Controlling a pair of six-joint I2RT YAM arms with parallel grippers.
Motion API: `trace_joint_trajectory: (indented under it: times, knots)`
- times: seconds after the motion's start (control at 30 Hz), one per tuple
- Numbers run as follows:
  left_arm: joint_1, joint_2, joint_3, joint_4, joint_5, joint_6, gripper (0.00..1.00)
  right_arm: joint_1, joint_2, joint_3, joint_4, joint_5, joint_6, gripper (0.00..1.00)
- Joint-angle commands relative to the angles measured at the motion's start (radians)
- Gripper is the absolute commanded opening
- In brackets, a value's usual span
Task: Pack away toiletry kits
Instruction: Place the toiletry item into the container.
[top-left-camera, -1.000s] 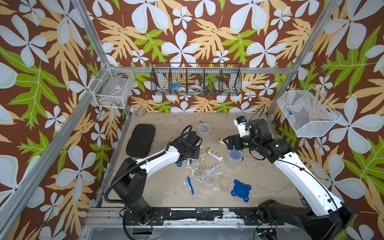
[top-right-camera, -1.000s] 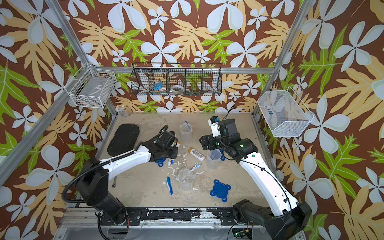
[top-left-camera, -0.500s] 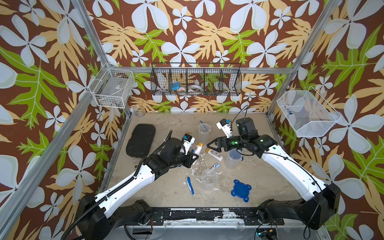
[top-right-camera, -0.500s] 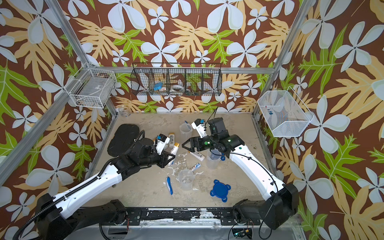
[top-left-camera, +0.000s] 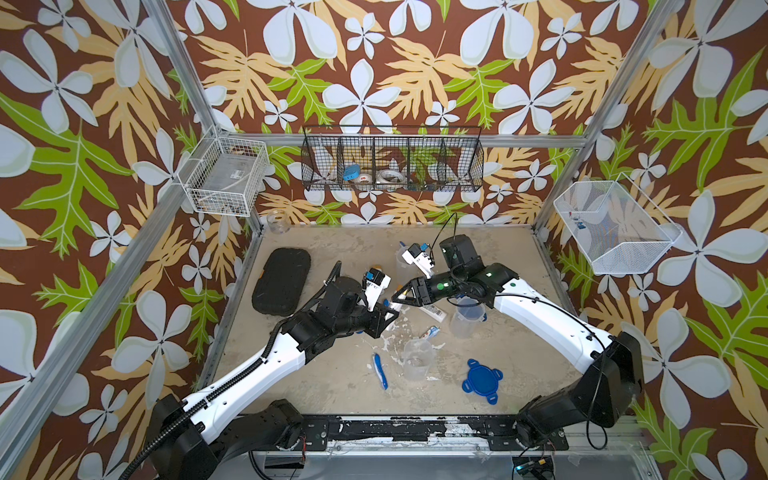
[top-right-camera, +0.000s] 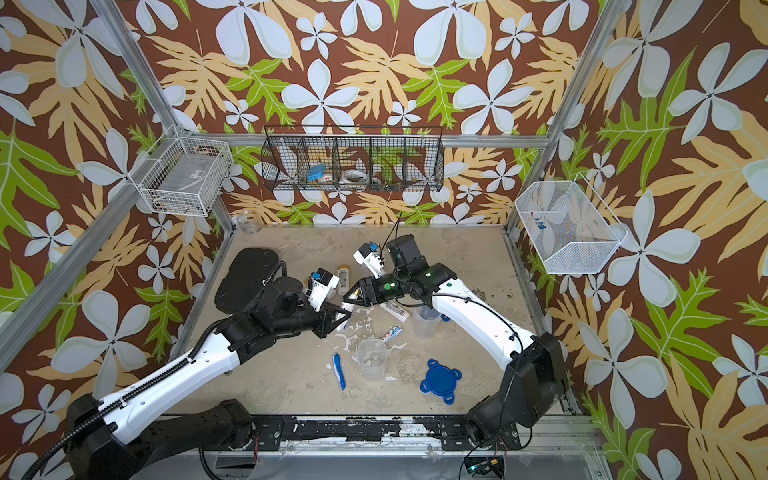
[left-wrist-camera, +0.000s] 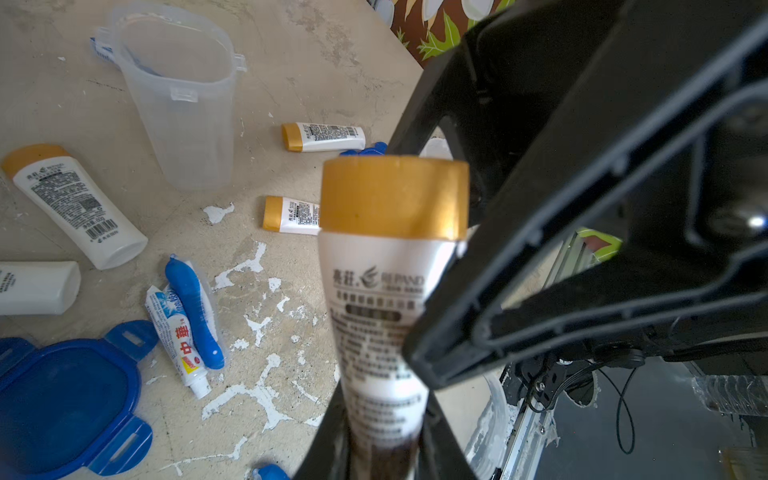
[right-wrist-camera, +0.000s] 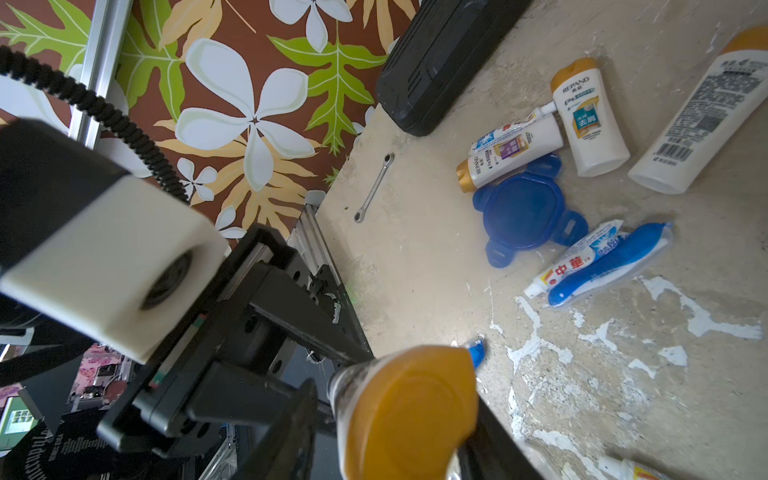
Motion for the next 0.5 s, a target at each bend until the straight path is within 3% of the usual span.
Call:
trace_joint_trajectory:
  times: [0.0,0.23,0.37,0.47]
  knots:
    - [-0.003,0.003,0.009,0.03,-0.002,0.025,0.0,0.0,0.009,0.011,0.026,-0.022,0.004,0.44]
    - [-0.006,0.018,0.01,0.033,-0.018,0.041,0.02,0.003,0.036,0.043,-0.001,-0.016,-0.007,0.27]
    - [-0.006,0.025,0.007,0.049,-0.021,0.036,0.11,0.004,0.032,0.045,-0.007,-0.005,-0.011,0.15]
    - [-0.006,0.024,0.003,0.049,-0.027,0.038,0.26,0.003,0.023,0.046,-0.016,0.012,-0.022,0.09]
